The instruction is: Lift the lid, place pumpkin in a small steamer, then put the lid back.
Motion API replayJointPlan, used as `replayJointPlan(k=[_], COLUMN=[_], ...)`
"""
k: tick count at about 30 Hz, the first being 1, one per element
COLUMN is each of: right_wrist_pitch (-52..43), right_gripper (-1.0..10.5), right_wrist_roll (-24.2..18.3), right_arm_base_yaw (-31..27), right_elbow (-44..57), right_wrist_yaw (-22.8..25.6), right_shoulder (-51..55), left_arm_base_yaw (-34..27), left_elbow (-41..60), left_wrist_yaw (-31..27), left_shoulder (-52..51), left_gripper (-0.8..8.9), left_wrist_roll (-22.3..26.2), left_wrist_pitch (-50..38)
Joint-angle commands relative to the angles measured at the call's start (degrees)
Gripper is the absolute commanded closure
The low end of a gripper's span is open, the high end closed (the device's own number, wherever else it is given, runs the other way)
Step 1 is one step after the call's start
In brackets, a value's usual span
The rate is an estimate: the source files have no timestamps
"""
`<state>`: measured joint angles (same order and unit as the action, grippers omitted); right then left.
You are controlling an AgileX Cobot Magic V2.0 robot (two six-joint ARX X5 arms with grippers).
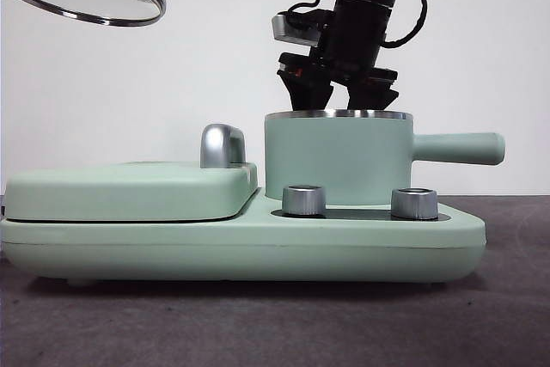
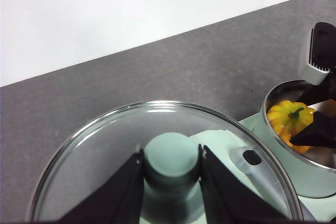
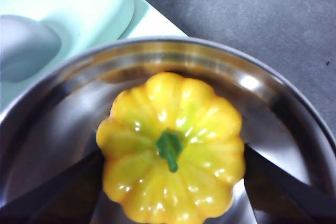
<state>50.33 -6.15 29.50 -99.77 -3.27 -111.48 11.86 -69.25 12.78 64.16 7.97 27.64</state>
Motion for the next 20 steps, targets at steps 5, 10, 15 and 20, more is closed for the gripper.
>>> replayJointPlan(k=[5, 10, 15, 20], right_wrist_pitch=[-0.6, -0.6, -0.2, 3.4], right_gripper=[6.5, 5.5, 4.8, 5.5], right_wrist_roll=[-0.3, -0.3, -0.3, 1.0], right_arm_base_yaw=[0.8, 1.5, 1.5, 1.5], right_elbow=[-1.6, -1.6, -1.6, -2.0], right_wrist_yaw=[-0.4, -0.4, -0.3, 0.4], right_shoulder=[-3.8, -4.1, -2.6, 3.7], left_arm_base_yaw=[0.0, 0.0, 0.0, 0.0], left_elbow=[-0.9, -0.9, -0.9, -0.9], left_wrist_yaw=[0.2, 0.2, 0.2, 0.2], left_shoulder=[0.2, 0.2, 0.2, 0.2], left_gripper=[7.97, 7.97, 7.97, 7.97], left_wrist_roll=[0.6, 0.5, 1.0, 1.0], left_wrist_pitch=[-1.6, -1.5, -1.9, -1.8])
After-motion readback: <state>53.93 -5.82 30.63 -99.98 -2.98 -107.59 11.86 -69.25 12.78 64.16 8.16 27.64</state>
